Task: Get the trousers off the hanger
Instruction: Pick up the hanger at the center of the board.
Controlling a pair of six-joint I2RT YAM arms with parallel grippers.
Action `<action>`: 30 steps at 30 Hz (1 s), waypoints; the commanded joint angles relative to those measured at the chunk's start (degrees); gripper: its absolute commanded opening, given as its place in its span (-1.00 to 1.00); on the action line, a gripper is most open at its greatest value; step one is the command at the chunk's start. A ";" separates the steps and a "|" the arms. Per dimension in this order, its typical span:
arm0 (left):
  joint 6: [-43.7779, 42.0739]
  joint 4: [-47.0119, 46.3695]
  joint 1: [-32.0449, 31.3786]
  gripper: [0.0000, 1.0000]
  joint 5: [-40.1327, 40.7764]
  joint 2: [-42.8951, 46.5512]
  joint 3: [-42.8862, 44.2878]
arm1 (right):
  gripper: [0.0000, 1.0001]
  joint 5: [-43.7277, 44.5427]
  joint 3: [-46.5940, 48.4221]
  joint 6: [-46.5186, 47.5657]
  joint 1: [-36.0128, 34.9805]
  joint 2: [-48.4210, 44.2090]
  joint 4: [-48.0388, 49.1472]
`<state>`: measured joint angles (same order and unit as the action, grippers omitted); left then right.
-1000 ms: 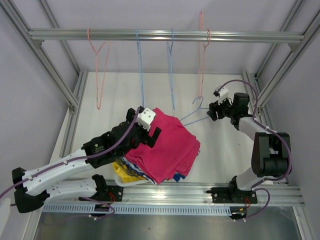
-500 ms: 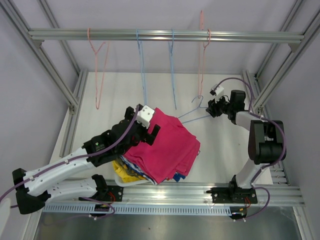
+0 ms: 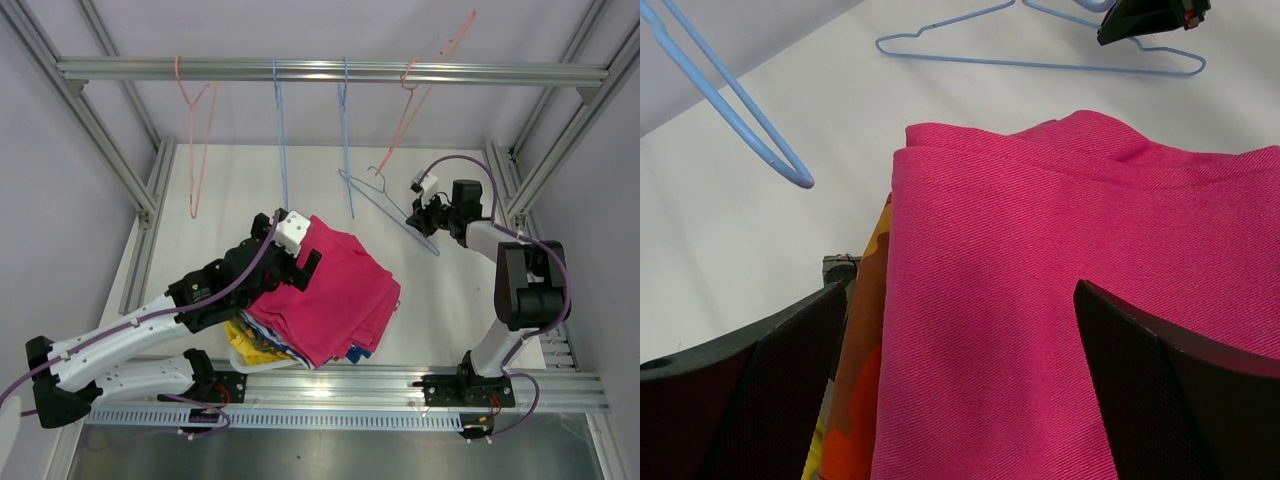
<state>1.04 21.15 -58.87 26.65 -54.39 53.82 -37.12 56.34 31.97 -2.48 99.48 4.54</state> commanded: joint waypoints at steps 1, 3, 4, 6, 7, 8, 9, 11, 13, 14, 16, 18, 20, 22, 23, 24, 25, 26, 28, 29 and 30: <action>-0.34 -0.58 0.51 0.99 -0.90 0.60 2.34 | -1.00 -1.28 -0.52 -1.20 -0.33 -3.50 -1.54; -0.25 -0.58 0.51 0.99 -0.90 0.69 2.43 | -1.00 -1.11 -0.70 -2.43 -0.95 -4.03 -1.98; -0.16 -0.58 0.51 0.99 -0.90 0.78 2.34 | -1.00 -1.54 -0.61 -2.78 -1.21 -4.38 -2.42; -0.16 -0.58 0.51 0.99 -0.99 0.78 2.43 | -1.00 -1.37 -1.22 -5.23 -1.82 -5.52 -2.78; -0.16 -0.41 0.51 0.99 -0.99 0.86 2.34 | -1.00 -1.46 -1.58 -6.12 -2.00 -6.05 -2.69; 0.01 -0.49 0.51 0.99 -1.08 0.95 2.34 | -1.00 -1.37 -1.93 -7.26 -2.09 -7.01 -2.43; -0.07 -0.49 0.51 0.99 -1.17 1.04 2.43 | -1.00 -1.46 -2.28 -8.31 -2.44 -7.46 -2.34; 0.10 -0.41 0.51 0.99 -1.34 1.04 2.17 | -1.00 -1.11 -3.95 -11.74 -2.79 -9.03 -1.29; 0.19 -0.41 0.51 0.99 -1.34 1.13 2.43 | -1.00 -0.41 -5.79 -14.37 -3.67 -10.09 0.29; 0.19 -0.32 0.51 0.99 -1.43 1.22 2.43 | -1.00 0.12 -6.50 -15.52 -3.93 -10.62 0.82; 0.28 -0.32 0.51 0.99 -1.43 1.30 2.52 | -1.00 0.73 -7.46 -18.07 -4.55 -11.76 2.66; 0.37 -0.32 0.51 0.99 -1.34 1.48 2.52 | -1.00 1.35 -9.13 -21.76 -4.99 -13.08 4.16; 0.37 -0.23 0.51 0.99 -1.34 1.57 2.52 | -1.00 1.70 -10.19 -24.83 -5.69 -14.13 6.44; 0.37 -0.32 0.51 0.99 -1.34 1.66 2.43 | -1.00 1.79 -11.86 -26.16 -6.13 -15.89 8.81; 0.46 -0.32 0.51 0.99 -1.34 1.74 2.51 | -1.00 1.88 -12.30 -27.04 -6.83 -16.59 9.61; 0.37 -0.23 0.51 0.99 -1.34 1.83 2.43 | -1.00 1.10 -13.26 -29.13 -7.01 -17.21 10.40; 0.37 -0.32 0.51 0.99 -1.34 1.83 2.34 | -1.00 1.09 -13.62 -30.37 -7.01 -18.70 11.97; 0.46 -0.23 0.60 0.99 -1.34 1.83 2.43 | -1.00 1.18 -13.88 -31.51 -7.01 -19.41 12.25; 0.46 -0.32 0.51 0.99 -1.34 2.01 2.52 | -1.00 1.96 -14.50 -33.72 -7.36 -21.51 12.95; 0.46 -0.32 0.51 0.99 -1.34 2.10 2.43 | -1.00 2.66 -14.76 -34.33 -7.45 -22.13 13.22; 0.46 -0.32 0.51 0.99 -1.43 2.18 2.43 | -1.00 3.19 -15.20 -35.30 -7.45 -22.66 13.65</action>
<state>1.10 21.19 -58.85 26.28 -53.45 53.82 -35.22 41.54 1.65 -9.63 80.16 12.05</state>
